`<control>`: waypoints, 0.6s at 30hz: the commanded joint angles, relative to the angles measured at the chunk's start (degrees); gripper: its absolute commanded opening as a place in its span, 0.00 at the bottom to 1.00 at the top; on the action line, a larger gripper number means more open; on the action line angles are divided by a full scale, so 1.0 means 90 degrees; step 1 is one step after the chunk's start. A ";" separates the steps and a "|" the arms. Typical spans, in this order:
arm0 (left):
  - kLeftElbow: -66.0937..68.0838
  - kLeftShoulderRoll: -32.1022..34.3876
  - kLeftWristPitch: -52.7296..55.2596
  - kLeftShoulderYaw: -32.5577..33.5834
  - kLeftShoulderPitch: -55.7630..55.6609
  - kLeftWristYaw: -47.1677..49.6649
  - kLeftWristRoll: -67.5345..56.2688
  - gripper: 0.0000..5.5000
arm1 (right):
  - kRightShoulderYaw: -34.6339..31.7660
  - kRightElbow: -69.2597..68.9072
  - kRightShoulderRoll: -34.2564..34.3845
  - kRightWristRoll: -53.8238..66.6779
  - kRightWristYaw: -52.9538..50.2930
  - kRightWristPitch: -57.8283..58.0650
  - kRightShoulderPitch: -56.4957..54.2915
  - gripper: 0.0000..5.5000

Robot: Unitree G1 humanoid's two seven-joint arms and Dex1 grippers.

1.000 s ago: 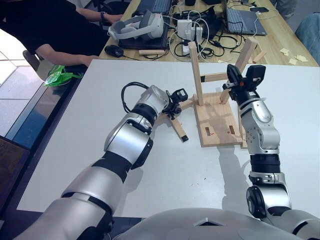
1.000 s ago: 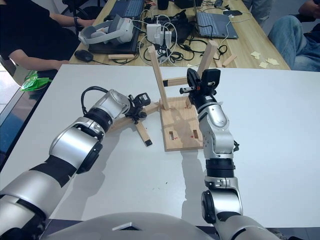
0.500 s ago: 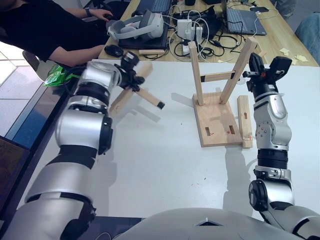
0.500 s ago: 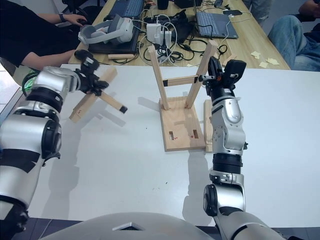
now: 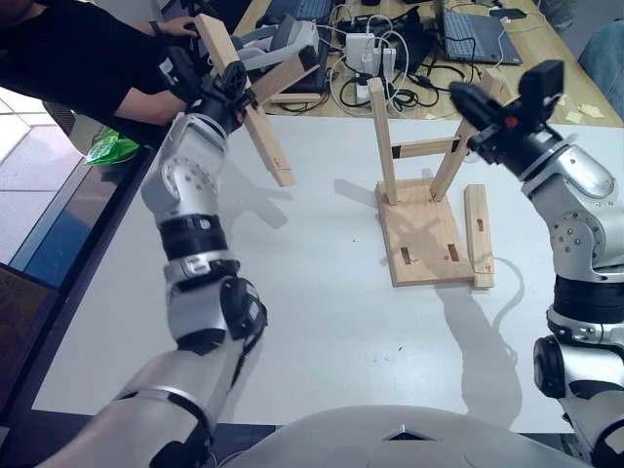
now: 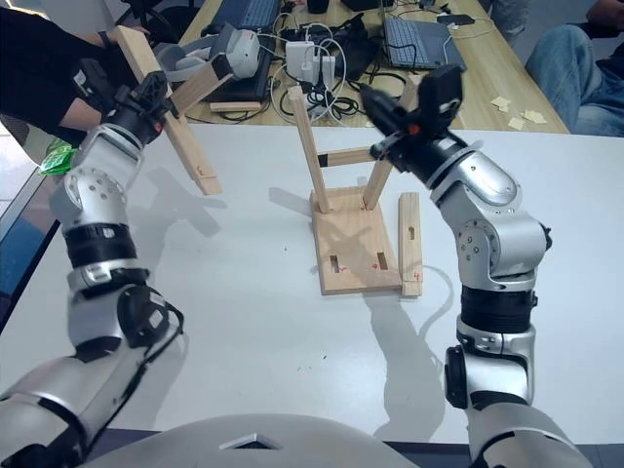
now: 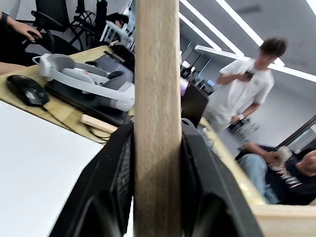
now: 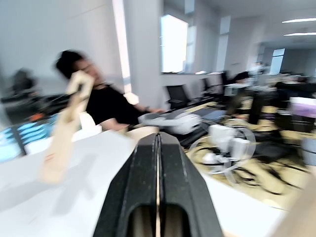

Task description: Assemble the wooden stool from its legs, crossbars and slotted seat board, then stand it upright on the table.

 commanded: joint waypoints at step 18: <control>-0.3003 -0.1257 0.0720 -0.1033 0.0948 0.1172 -0.1708 0.19 | 0.2974 0.1372 0.1267 -0.1984 0.0243 0.0053 -0.1292 0.00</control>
